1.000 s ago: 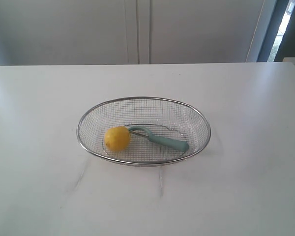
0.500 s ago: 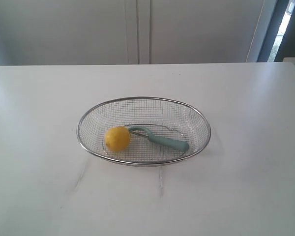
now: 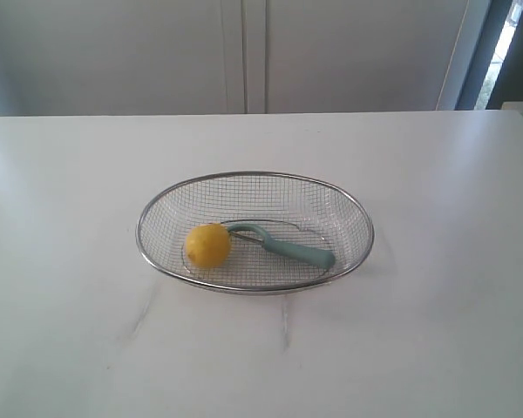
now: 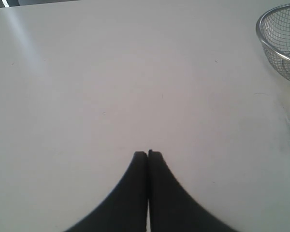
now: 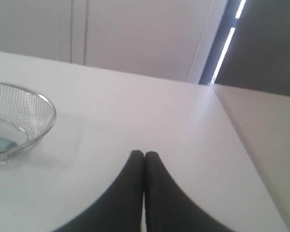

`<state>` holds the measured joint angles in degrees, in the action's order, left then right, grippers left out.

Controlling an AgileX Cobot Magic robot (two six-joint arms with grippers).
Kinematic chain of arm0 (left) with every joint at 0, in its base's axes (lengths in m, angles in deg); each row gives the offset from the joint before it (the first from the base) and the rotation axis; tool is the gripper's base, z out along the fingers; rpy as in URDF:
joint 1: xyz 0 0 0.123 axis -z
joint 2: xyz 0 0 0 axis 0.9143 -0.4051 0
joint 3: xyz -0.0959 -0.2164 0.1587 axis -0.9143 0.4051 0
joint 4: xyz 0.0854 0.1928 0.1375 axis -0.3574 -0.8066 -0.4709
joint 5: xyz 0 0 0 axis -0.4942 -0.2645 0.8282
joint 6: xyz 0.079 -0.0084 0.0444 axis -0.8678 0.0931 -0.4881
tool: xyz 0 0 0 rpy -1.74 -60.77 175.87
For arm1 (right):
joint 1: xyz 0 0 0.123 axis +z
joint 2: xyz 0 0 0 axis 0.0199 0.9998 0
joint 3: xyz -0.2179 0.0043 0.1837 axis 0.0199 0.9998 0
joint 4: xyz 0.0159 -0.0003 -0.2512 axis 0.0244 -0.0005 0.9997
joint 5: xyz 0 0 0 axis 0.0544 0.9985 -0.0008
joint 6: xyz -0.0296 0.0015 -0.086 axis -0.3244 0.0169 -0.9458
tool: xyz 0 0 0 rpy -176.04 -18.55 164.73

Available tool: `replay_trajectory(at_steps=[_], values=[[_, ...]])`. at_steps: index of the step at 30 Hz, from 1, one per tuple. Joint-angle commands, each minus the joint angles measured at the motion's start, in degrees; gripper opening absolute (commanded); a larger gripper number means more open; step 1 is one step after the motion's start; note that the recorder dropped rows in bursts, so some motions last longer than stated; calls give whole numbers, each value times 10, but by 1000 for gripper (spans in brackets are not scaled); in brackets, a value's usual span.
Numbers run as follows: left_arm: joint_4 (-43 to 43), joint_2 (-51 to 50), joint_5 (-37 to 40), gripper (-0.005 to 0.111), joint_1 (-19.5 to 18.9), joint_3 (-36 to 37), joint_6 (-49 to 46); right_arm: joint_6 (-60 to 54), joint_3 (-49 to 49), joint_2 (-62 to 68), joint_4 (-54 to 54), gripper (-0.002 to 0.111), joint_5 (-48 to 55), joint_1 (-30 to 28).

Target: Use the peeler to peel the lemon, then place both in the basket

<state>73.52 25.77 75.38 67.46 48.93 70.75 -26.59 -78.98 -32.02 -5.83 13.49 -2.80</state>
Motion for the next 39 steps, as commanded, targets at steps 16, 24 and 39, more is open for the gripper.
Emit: replay_trajectory(at_steps=[16,24,39], values=[[4,3,2,0,-1,2,3,-2,149,-3,-2,0,-157,-1],[4,3,2,0,-1,2,3,0,149,-3,-3,0,-127,-1],[4,3,2,0,-1,2,3,141,149,-3,-3,0,-130,3]])
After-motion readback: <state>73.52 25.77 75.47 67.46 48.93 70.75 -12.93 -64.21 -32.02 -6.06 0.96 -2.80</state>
